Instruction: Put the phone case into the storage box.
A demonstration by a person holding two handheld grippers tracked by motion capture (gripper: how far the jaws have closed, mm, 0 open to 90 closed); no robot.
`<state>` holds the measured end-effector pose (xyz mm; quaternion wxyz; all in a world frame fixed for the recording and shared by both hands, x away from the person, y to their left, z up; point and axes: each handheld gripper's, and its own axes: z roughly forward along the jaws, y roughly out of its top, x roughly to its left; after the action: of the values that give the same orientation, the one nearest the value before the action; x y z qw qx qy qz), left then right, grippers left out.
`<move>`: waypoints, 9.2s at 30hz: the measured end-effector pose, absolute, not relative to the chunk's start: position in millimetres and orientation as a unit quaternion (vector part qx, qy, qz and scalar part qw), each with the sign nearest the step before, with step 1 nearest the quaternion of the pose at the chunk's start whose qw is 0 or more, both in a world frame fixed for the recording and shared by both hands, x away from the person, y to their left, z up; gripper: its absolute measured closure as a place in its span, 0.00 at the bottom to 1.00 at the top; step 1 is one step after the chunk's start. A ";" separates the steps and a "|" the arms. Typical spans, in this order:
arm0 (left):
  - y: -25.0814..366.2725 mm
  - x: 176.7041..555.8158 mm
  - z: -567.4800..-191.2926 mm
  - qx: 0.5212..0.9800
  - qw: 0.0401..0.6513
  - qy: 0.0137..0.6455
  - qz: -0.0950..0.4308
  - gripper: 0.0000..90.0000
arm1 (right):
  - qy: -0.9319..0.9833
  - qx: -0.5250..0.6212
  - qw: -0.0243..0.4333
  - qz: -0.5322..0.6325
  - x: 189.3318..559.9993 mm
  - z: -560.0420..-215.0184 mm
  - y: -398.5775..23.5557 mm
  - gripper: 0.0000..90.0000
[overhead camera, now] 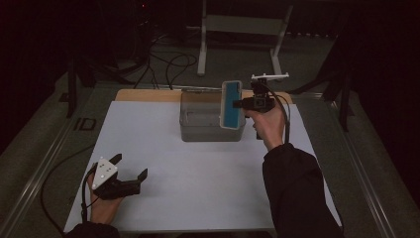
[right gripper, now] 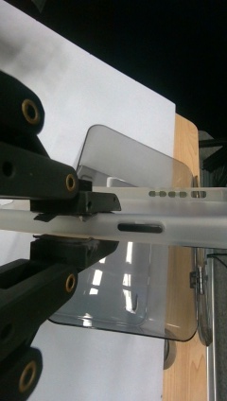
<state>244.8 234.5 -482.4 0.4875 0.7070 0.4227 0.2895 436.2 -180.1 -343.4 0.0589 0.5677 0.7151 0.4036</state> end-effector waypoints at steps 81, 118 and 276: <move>239.9 242.8 -479.8 0.692 0.501 0.432 0.289 0.01 | 0.722 0.629 0.143 0.250 506.7 -400.4 -169.3 0.90; 240.7 246.4 -481.3 0.693 0.501 0.433 0.285 0.01 | 0.738 0.637 0.126 0.182 521.8 -422.9 -153.4 0.90; 238.1 245.6 -482.9 0.699 0.491 0.433 0.287 0.01 | 0.756 0.453 0.237 0.410 423.2 -406.2 -161.7 0.14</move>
<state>245.6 238.1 -482.9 0.4912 0.6994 0.4327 0.2870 423.2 -161.7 -406.2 0.2366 0.4529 0.7555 0.4099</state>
